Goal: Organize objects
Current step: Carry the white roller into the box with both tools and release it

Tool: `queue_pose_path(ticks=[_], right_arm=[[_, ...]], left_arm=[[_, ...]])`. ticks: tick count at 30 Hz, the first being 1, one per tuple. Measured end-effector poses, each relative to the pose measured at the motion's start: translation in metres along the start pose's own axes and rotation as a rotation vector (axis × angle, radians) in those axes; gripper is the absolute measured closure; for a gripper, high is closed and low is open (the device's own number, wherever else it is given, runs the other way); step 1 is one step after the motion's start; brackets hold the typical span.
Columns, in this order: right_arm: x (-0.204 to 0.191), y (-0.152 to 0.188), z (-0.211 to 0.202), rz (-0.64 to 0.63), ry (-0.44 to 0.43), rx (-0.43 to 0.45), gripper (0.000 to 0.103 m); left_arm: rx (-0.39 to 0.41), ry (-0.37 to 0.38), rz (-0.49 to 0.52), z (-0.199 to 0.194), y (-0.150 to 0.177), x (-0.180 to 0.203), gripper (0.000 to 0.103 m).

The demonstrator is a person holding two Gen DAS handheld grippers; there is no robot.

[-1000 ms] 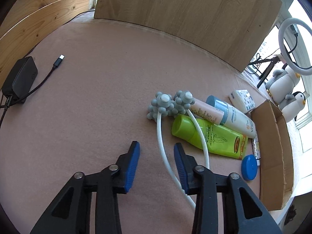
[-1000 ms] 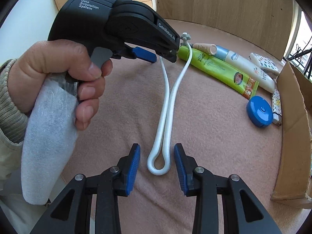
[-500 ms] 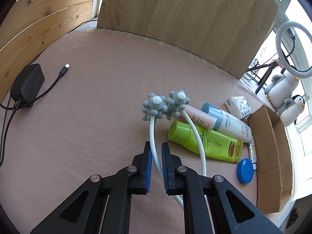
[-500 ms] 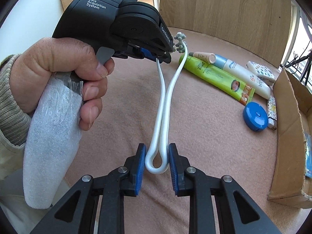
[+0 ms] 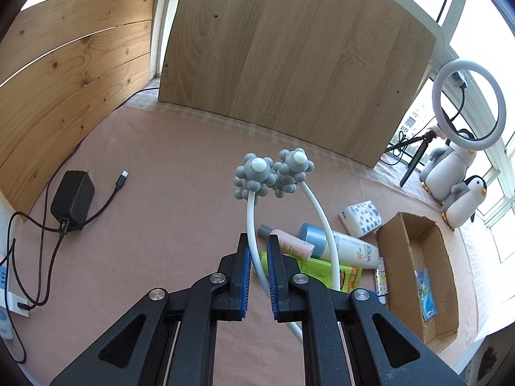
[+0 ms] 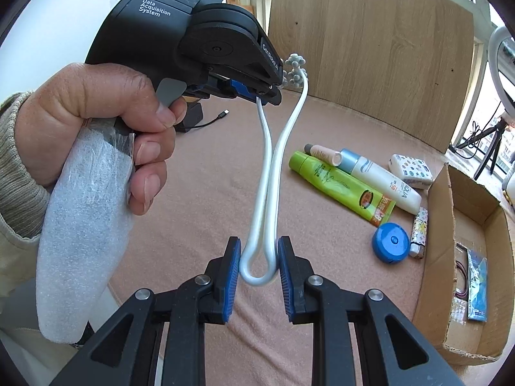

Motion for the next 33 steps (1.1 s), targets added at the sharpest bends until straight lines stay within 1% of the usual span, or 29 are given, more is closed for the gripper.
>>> queue_pose_path(ticks=[7,15,23,33], right_arm=[[0.010,-0.001,-0.007,0.028,0.016,0.023,0.082],[0.039,0.007,-0.022,0.100,0.056,0.040,0.082],[0.089,0.024,-0.047,0.209,0.140,0.062,0.082],[0.158,0.060,-0.081,0.369,0.262,0.076,0.082]], left_arm=[[0.012,0.014,0.034,-0.004,-0.010,0.024,0.093],[-0.007,0.054,0.098,0.008,-0.010,0.073,0.093],[-0.044,0.139,0.200,0.027,-0.002,0.156,0.093],[-0.102,0.245,0.340,0.054,0.028,0.270,0.092]])
Point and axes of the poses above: each gripper's, at about its wrist camera, not at the fingertips, and z roughly the way its jaws point, x to its right, y to its underside, the point moved 10 cm from there along z, roughly the way its jaws point, and after that the axes turned 1 degree about -z, right-handed, at the moved point
